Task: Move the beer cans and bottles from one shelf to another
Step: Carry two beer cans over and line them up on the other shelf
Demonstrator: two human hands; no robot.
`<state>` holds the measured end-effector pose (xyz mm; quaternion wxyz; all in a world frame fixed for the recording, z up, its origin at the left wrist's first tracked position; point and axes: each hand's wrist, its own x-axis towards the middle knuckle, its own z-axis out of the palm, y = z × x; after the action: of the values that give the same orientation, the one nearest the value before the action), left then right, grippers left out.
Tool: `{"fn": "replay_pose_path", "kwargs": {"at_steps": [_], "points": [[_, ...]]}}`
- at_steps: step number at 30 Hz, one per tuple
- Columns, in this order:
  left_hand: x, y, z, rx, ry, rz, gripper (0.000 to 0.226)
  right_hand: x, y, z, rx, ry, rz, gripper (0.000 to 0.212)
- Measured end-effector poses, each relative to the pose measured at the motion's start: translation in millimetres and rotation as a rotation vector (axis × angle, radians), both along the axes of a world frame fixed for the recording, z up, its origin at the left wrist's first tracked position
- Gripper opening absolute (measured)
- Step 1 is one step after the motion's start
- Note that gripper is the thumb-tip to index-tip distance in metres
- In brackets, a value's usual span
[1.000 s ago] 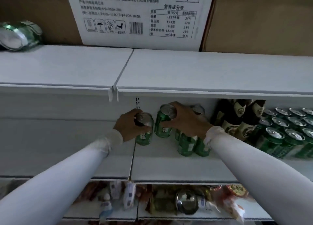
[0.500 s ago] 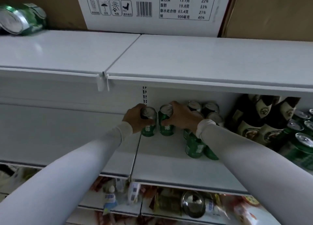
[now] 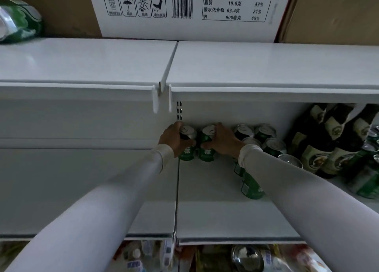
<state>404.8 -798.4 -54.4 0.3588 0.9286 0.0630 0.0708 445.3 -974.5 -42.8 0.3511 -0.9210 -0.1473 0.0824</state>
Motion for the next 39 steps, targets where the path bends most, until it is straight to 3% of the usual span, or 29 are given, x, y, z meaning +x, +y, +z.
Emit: {"fn": "replay_pose_path", "kwargs": {"at_steps": [8,21,28,34,39], "points": [[7.9,-2.0,-3.5,0.018,-0.039,0.026,0.073,10.2,-0.2,-9.1,-0.003,-0.025,-0.014,0.072],[8.8,-2.8,-5.5,0.006,-0.045,0.023,0.075,8.9,2.6,-9.2,0.022,-0.024,-0.080,0.087],[4.0,4.0,6.6,-0.047,0.052,-0.042,0.097,-9.3,0.4,3.8,-0.064,-0.041,-0.077,0.087],[-48.1,7.6,21.7,0.058,0.058,-0.108,0.079,-44.2,-12.3,25.9,-0.192,-0.091,-0.070,0.072],[-106.0,2.7,39.5,0.109,0.111,-0.147,0.066,-89.4,-29.3,45.3,-0.158,-0.092,0.059,0.043]]}}
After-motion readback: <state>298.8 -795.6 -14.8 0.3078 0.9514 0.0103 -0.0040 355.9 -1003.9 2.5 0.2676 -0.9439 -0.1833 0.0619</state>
